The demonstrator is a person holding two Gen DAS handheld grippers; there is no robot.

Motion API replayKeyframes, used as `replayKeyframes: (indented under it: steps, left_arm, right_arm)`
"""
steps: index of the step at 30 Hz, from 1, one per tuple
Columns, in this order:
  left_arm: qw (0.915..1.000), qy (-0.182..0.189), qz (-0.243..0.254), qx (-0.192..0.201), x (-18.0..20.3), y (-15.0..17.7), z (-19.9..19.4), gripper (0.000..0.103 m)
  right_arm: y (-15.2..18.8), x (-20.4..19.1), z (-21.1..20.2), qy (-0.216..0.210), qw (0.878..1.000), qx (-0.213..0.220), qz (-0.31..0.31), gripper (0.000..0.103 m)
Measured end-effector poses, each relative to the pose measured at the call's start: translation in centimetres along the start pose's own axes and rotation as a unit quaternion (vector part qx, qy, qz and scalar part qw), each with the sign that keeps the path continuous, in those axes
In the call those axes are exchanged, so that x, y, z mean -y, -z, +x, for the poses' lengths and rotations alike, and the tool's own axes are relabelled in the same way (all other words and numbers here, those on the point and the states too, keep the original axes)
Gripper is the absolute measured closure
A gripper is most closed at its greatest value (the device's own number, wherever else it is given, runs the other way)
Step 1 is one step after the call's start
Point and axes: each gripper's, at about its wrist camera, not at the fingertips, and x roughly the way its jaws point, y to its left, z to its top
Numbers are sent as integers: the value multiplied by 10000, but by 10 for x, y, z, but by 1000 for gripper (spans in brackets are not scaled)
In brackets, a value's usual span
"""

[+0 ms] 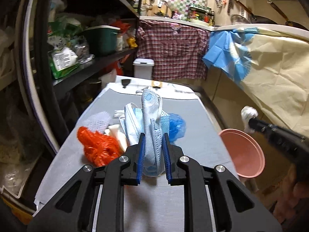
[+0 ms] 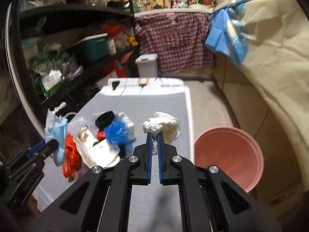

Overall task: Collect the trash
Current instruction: 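Carry the masks and tissue in both tools over the pink bin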

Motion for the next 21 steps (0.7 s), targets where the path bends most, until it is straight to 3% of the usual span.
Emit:
replayKeyframes:
  steps: [12, 17, 21]
  left_arm:
    - [9955, 808, 488, -111, 62, -15, -4, 85]
    - [9915, 1146, 583, -200, 93, -20, 11, 85]
    - [9862, 1446, 742, -322, 122, -22, 28, 85]
  right_arm:
    - [-20, 83, -49, 600, 9968, 443, 294, 97]
    - [-19, 118, -49, 938, 9937, 464, 392, 97]
    - [-10, 142, -35, 952, 9920, 379, 739, 97]
